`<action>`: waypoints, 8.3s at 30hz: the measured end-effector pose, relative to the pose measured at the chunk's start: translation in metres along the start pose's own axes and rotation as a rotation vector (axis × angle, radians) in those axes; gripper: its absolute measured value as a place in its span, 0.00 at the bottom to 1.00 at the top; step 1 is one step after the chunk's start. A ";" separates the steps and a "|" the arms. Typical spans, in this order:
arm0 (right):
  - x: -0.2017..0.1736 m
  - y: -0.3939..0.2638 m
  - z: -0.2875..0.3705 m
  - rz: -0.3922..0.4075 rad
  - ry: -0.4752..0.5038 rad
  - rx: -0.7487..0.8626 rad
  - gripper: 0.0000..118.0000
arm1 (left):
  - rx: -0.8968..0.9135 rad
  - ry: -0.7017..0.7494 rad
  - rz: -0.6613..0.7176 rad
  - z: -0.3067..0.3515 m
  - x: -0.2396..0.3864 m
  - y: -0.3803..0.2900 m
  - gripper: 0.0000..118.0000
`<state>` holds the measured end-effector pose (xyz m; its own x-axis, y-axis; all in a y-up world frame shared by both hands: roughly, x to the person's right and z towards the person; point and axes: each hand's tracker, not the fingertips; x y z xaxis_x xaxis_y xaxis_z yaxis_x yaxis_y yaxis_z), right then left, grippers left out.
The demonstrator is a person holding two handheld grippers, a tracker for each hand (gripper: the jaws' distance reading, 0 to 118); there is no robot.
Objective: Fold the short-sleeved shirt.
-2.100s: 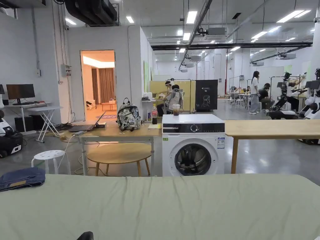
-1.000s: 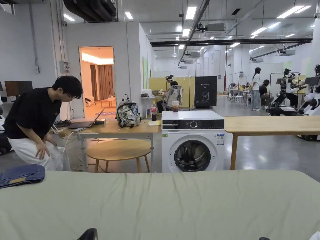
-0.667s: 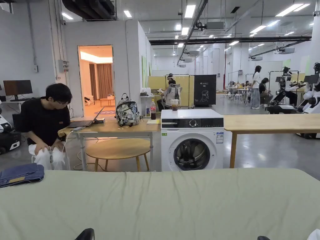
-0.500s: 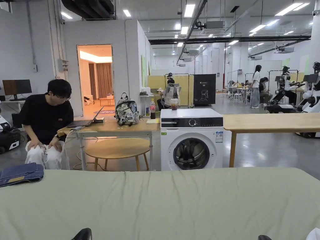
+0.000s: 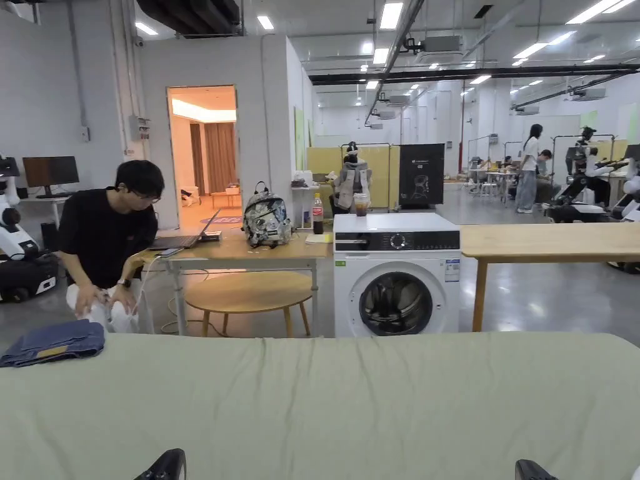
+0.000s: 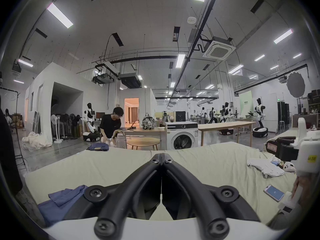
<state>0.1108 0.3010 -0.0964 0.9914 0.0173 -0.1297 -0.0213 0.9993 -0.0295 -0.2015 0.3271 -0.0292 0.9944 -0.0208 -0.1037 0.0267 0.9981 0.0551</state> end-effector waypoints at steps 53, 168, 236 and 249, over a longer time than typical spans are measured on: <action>-0.032 -0.065 -0.045 -0.257 0.300 -0.318 0.00 | -0.584 0.156 0.198 -0.131 -0.286 -0.020 0.00; 0.119 -0.030 -0.024 -0.384 0.102 -0.340 0.03 | -0.322 -0.241 0.320 -0.096 -0.156 0.016 0.00; 0.113 -0.196 0.057 -0.199 -0.147 -0.718 0.43 | -0.659 -0.100 0.428 0.040 -0.153 -0.205 0.02; 0.092 -0.083 0.076 -0.062 -0.077 -0.339 0.52 | -0.236 -0.037 0.045 0.058 -0.092 -0.083 0.50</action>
<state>0.2138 0.2222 -0.0303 0.9987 -0.0278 -0.0421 0.0106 0.9312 -0.3644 -0.2897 0.2431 0.0336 0.9972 0.0266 -0.0699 -0.0386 0.9837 -0.1754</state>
